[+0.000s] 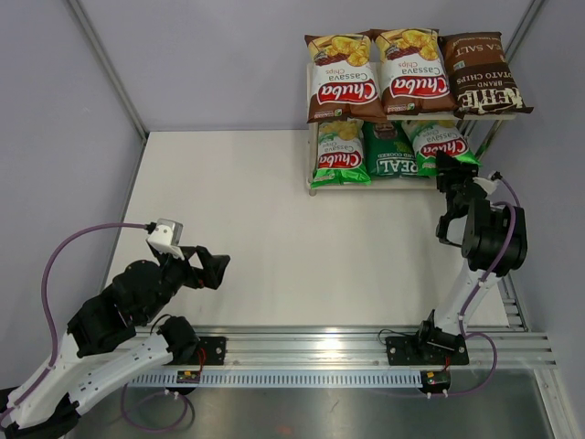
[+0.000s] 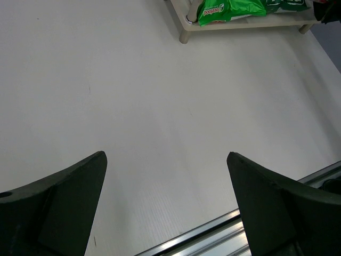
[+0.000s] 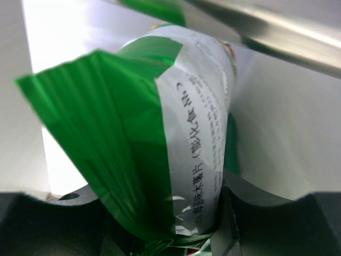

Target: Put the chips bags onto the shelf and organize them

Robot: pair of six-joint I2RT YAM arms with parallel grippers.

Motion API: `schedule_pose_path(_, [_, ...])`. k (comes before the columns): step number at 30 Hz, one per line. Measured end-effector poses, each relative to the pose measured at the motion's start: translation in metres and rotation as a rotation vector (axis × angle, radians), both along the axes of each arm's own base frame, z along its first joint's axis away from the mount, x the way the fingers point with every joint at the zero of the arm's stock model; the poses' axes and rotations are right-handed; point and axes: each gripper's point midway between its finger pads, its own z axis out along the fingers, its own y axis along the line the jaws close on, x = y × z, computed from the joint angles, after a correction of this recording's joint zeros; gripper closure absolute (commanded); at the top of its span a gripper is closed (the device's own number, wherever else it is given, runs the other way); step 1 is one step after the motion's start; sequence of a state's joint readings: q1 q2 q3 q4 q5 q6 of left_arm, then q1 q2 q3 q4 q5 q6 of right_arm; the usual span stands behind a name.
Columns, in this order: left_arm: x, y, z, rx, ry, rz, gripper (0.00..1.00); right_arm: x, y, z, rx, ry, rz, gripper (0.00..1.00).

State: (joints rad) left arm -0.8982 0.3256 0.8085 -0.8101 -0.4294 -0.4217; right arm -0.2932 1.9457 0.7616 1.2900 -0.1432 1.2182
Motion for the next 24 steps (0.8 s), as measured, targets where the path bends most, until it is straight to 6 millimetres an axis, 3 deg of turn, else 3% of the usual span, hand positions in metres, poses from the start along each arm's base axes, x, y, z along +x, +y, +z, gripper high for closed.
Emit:
schedule_pose_path(8, [-0.001, 0.000, 0.001, -0.005, -0.003, -0.003, 0.01, 0.001, -0.004, -0.025, 0.022, 0.022, -0.002, 0.62])
schedule_pose_path(11, [-0.001, 0.000, 0.001, -0.006, -0.003, -0.004, 0.01, -0.002, -0.004, -0.028, 0.025, 0.024, -0.004, 0.54])
schedule_pose_path(16, [-0.001, 0.000, 0.001, -0.006, -0.003, -0.004, 0.01, -0.009, -0.002, -0.038, 0.032, 0.047, -0.003, 0.33])
schedule_pose_path(21, [-0.001, 0.000, 0.002, -0.012, -0.007, -0.006, 0.01, -0.011, -0.001, -0.056, 0.048, 0.088, 0.011, 0.28])
schedule_pose_path(24, [-0.001, 0.000, 0.002, -0.012, -0.007, -0.007, 0.01, -0.012, -0.001, -0.056, 0.050, 0.088, 0.019, 0.25])
